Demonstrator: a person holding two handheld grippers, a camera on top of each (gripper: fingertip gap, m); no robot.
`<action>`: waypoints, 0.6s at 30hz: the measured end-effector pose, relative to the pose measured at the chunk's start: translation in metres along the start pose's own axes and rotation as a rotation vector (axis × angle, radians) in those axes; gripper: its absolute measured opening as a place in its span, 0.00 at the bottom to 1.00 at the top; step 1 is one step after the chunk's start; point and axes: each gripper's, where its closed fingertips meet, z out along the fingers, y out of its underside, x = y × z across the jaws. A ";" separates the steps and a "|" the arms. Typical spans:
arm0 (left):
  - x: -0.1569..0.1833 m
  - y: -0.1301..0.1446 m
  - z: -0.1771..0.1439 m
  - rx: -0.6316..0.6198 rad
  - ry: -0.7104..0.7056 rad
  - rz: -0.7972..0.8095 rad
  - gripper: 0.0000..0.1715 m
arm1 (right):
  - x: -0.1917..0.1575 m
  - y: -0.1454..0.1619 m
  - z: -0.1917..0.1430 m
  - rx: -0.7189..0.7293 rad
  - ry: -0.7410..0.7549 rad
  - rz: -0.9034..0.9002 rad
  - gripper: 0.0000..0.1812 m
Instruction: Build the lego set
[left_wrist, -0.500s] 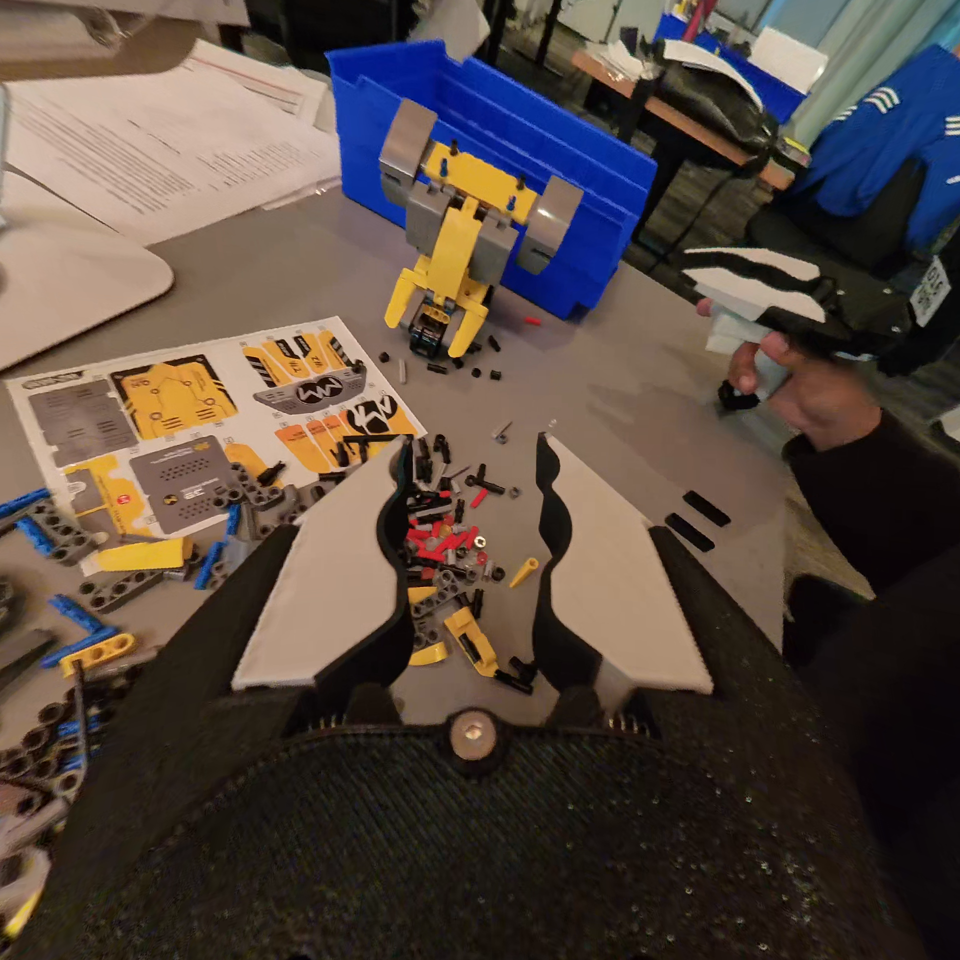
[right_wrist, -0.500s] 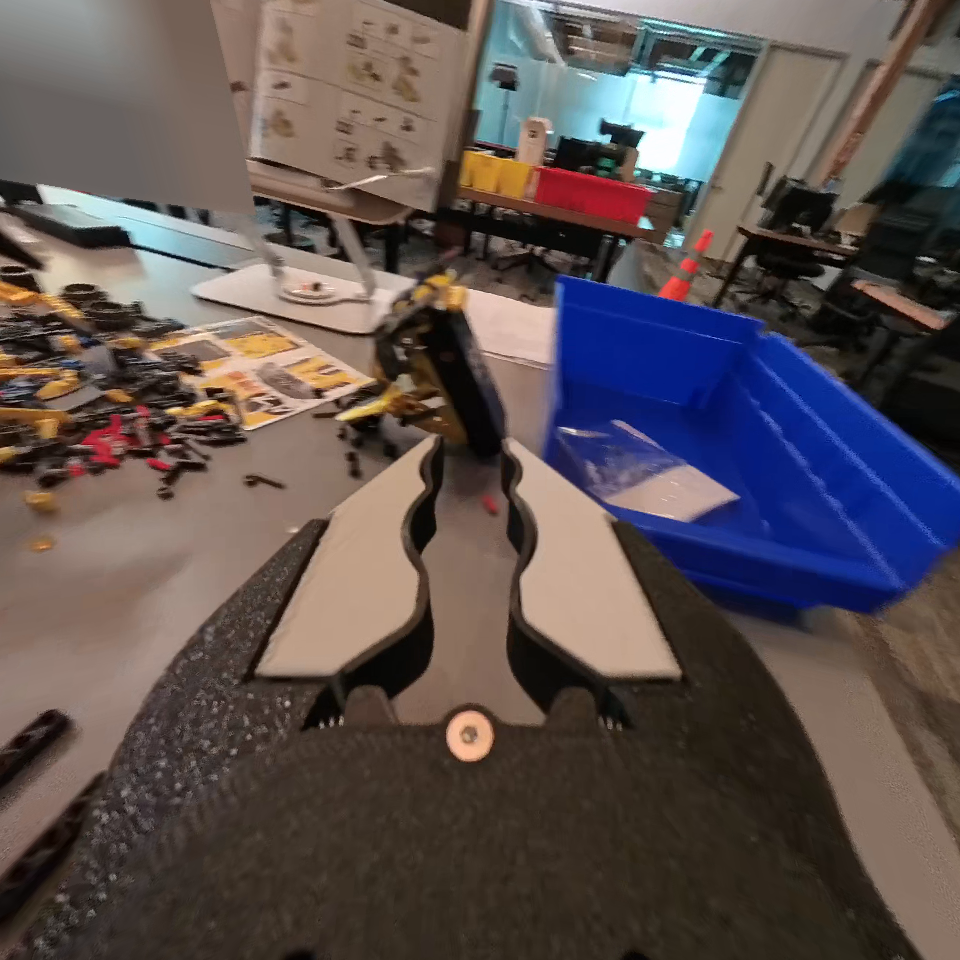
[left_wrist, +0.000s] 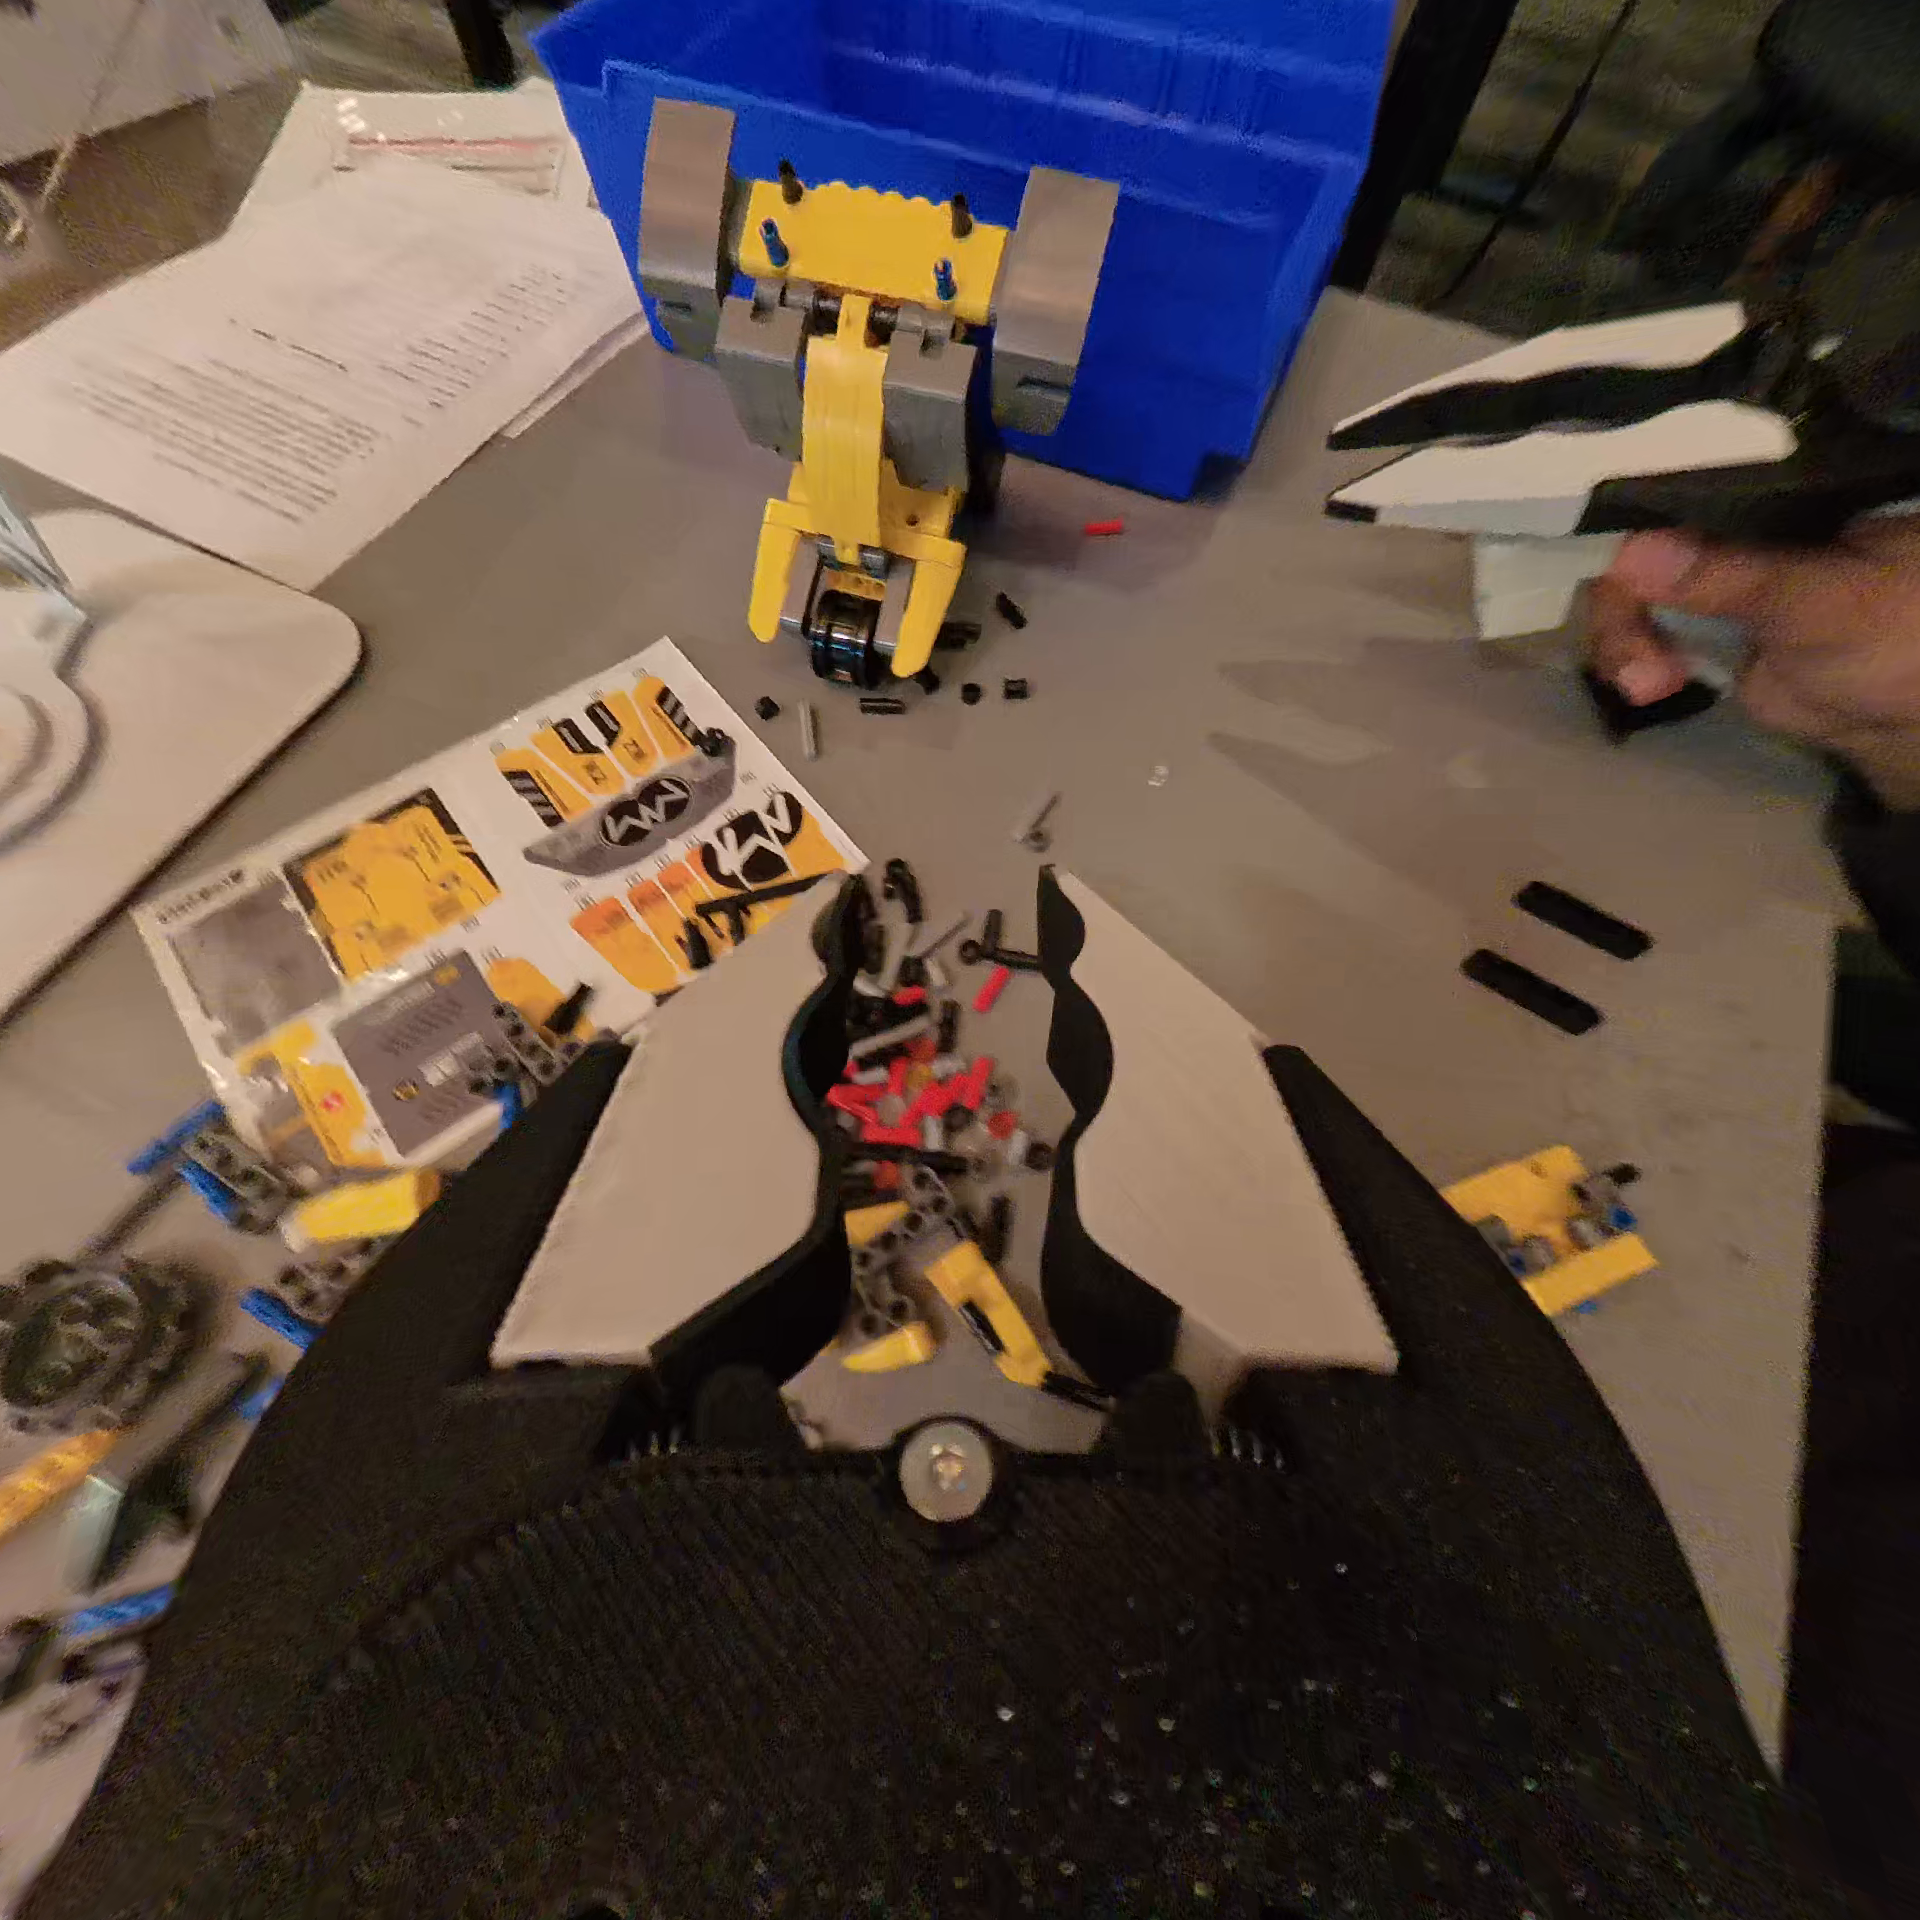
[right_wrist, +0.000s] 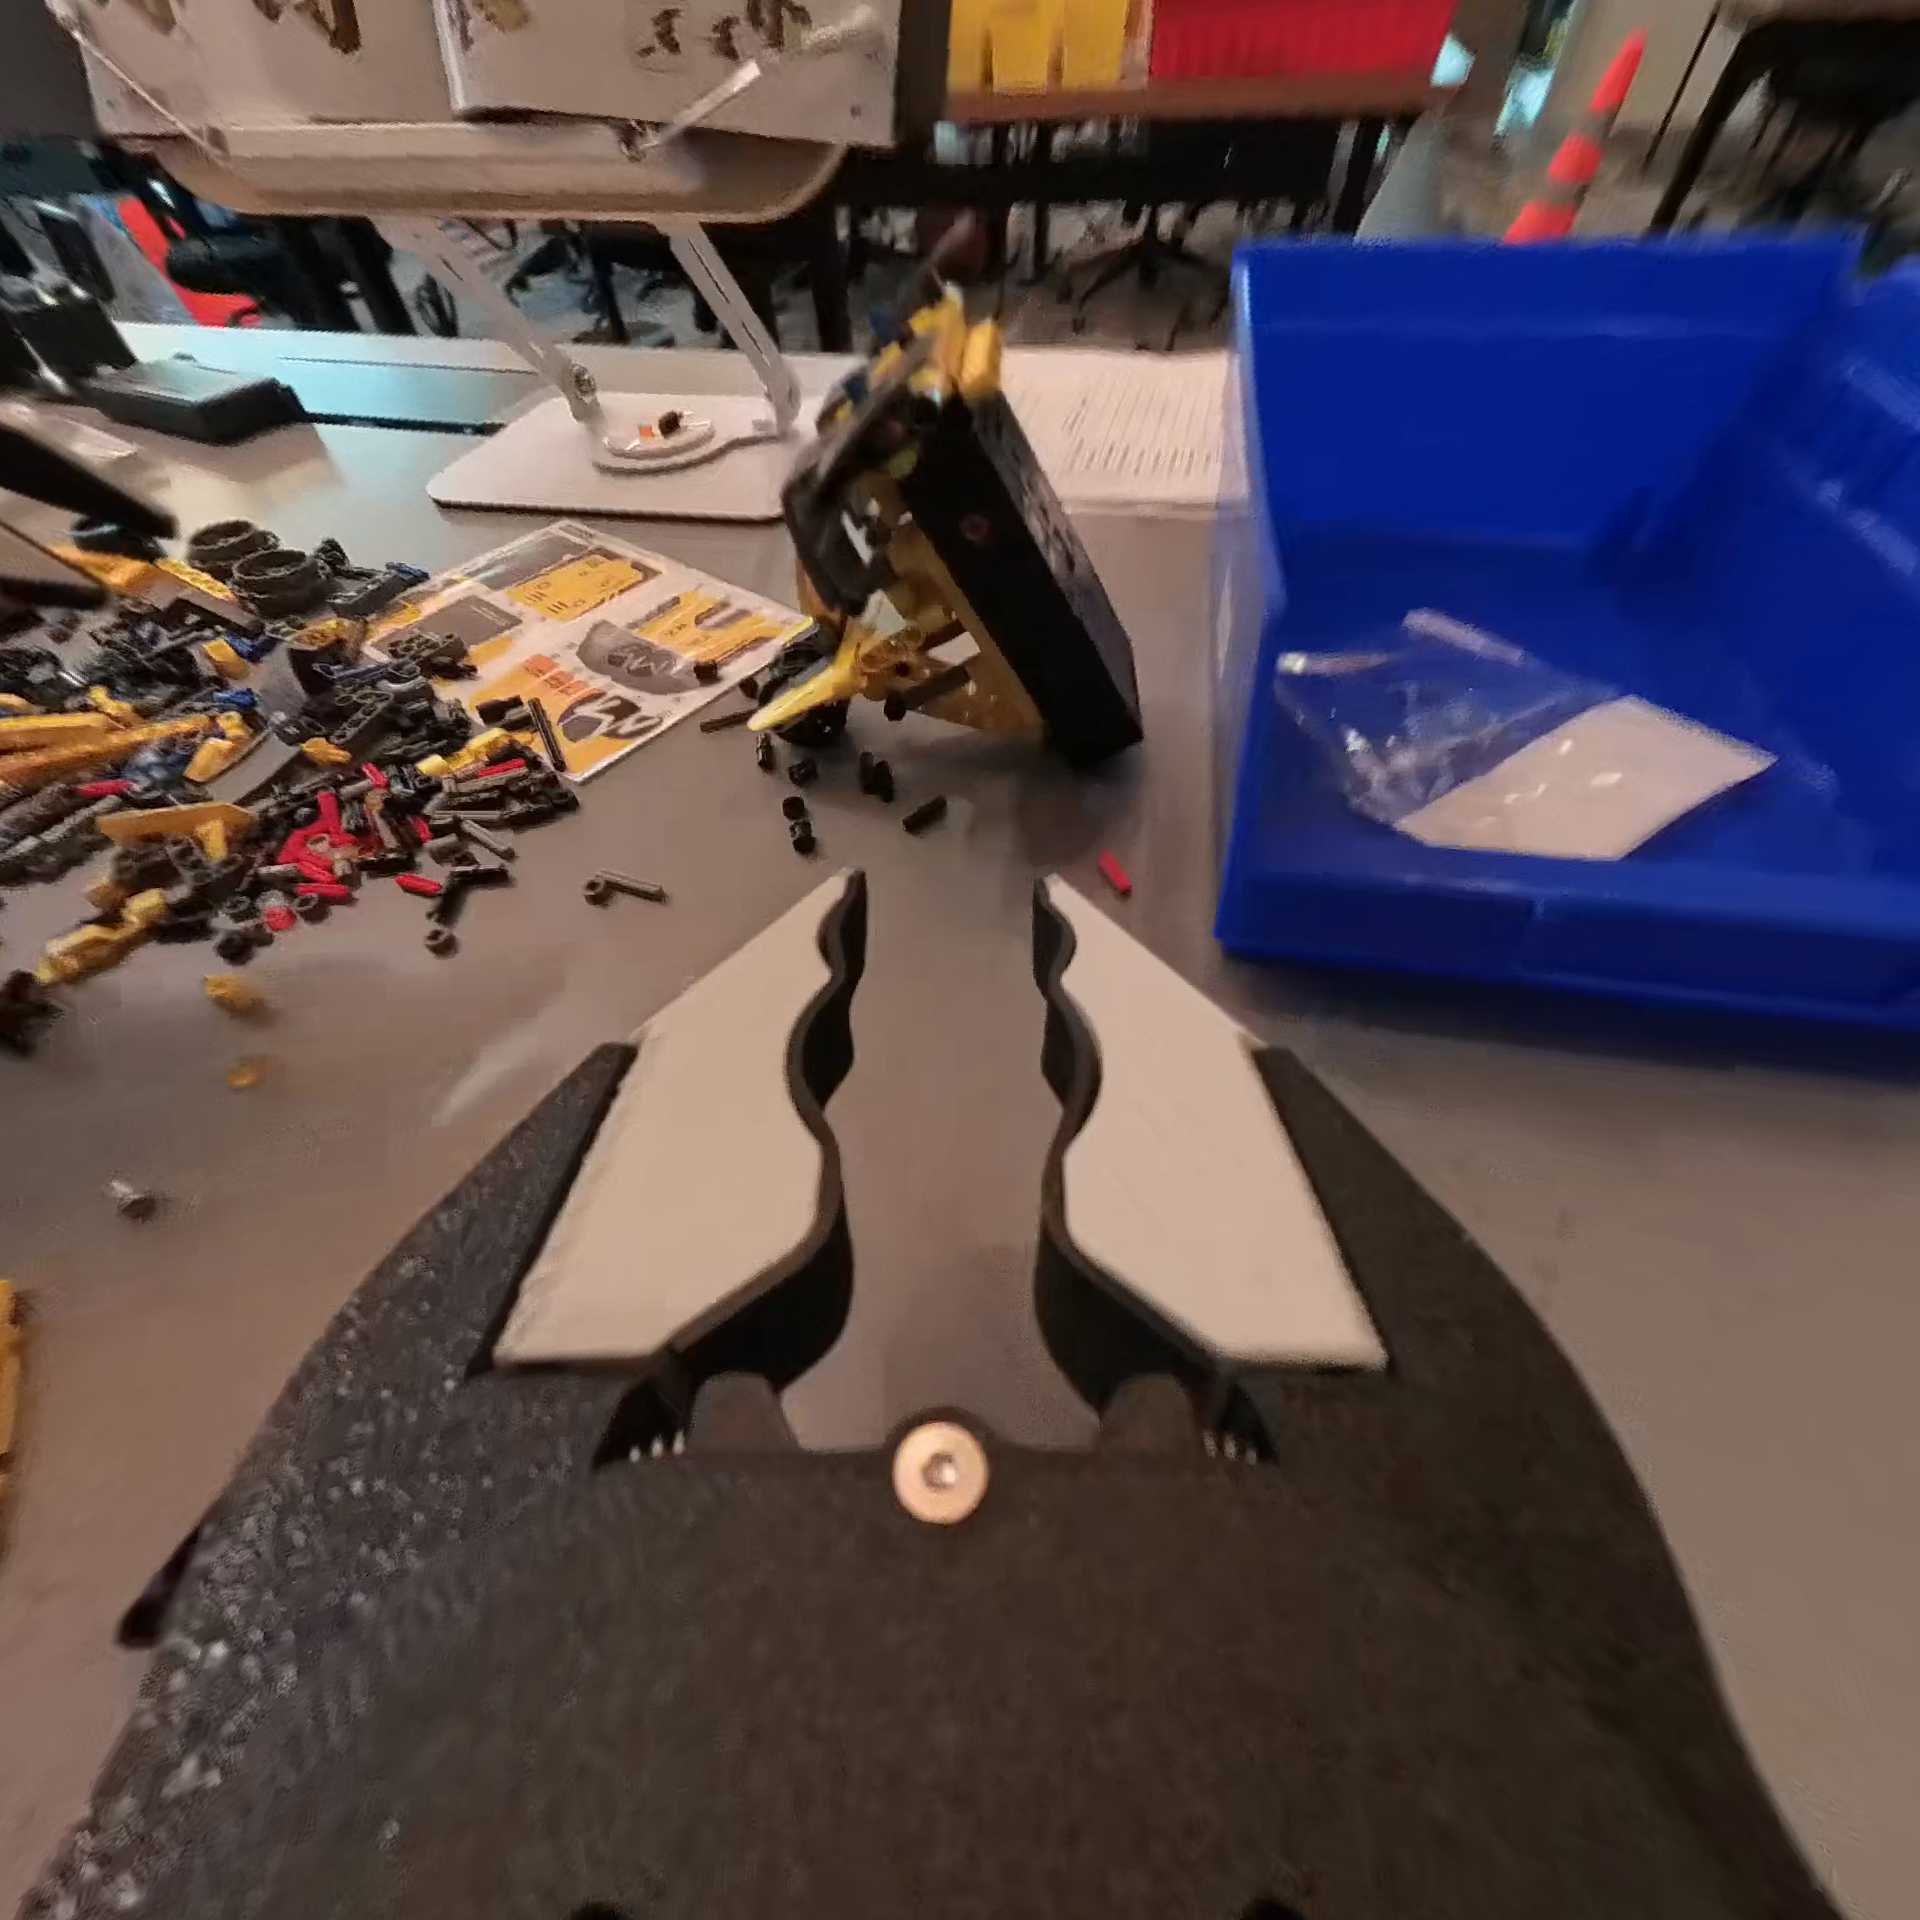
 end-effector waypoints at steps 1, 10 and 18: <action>-0.003 -0.002 0.007 -0.034 -0.001 0.023 0.18 | 0.002 0.004 0.004 -0.033 -0.020 0.045 0.18; 0.015 0.008 0.043 -0.163 0.070 0.095 0.00 | -0.010 0.028 0.028 -0.236 -0.167 0.127 0.16; 0.013 0.054 0.073 -0.356 0.041 0.108 0.06 | -0.008 0.005 0.014 -0.059 -0.120 0.056 0.14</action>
